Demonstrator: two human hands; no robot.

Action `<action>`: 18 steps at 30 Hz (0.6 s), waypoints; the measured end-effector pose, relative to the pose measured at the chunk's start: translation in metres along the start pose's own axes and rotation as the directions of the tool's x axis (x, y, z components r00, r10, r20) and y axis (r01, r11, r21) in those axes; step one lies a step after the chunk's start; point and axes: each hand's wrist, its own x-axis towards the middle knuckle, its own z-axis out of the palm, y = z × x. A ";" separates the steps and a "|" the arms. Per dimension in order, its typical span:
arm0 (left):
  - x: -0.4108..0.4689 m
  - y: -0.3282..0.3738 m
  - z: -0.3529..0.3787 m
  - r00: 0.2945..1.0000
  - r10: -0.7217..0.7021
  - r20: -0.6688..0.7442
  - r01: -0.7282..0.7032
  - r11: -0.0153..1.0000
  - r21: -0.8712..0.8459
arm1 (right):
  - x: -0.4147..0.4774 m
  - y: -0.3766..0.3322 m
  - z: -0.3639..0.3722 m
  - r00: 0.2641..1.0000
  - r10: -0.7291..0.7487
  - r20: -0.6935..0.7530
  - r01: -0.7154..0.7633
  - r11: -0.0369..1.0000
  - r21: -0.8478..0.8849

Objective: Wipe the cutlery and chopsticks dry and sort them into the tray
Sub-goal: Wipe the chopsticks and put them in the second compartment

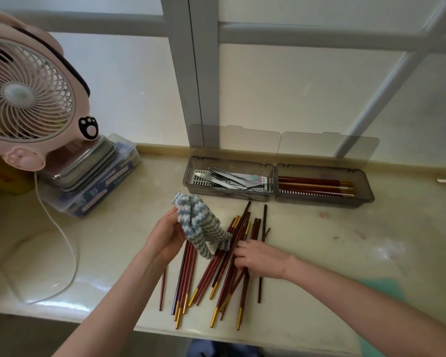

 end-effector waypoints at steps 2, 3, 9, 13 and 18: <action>-0.001 0.001 -0.001 1.000 -0.004 -0.005 0.004 1.000 -0.019 | -0.007 0.004 -0.007 0.981 0.042 -0.190 -0.027 0.996 0.079; -0.001 0.001 -0.001 1.000 -0.008 -0.015 0.007 0.999 -0.031 | -0.010 0.004 -0.012 0.947 0.102 -0.304 -0.060 0.988 0.144; 0.001 -0.008 0.004 0.998 -0.058 -0.004 0.058 0.997 -0.044 | -0.007 -0.014 -0.078 0.491 0.831 -0.263 0.070 0.263 0.962; 0.006 -0.017 0.015 0.990 -0.123 0.071 0.114 0.986 0.124 | 0.000 -0.010 -0.110 0.583 0.812 0.032 0.211 -0.190 0.959; 0.000 -0.020 0.031 0.929 -0.292 0.225 0.176 0.888 0.426 | 0.016 -0.008 -0.103 0.583 0.785 0.209 0.001 -0.258 0.966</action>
